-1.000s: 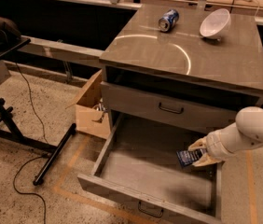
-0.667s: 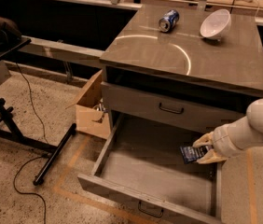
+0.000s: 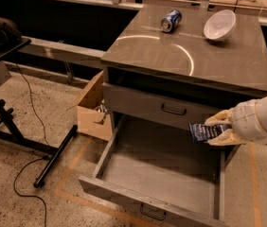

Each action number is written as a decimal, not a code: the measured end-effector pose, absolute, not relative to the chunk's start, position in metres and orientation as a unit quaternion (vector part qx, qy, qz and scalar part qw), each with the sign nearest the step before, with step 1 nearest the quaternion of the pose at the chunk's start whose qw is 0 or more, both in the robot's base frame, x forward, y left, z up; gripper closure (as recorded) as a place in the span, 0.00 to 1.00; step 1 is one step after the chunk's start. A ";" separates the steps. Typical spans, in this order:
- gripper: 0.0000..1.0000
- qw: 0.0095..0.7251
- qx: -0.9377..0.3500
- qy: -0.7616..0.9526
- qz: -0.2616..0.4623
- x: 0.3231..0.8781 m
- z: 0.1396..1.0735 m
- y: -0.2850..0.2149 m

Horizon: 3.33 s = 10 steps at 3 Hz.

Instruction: Pick rxbar blueberry from middle drawer and place on counter

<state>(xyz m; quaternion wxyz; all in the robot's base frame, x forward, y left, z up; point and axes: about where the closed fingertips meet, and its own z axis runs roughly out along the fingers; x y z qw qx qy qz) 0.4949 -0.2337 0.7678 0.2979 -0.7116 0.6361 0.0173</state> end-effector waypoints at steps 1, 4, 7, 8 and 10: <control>1.00 0.327 -0.712 0.620 -0.038 0.508 0.831 -0.227; 1.00 0.355 -0.742 0.505 -0.261 0.637 0.929 -0.212; 0.58 0.375 -0.751 0.483 -0.249 0.760 0.918 -0.201; 0.36 0.377 -0.749 0.488 -0.244 0.780 0.915 -0.202; 0.00 0.366 -0.752 0.492 -0.243 0.795 0.909 -0.203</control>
Offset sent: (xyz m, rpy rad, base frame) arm 0.0783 0.0125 0.1663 -0.2753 -0.4501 0.0174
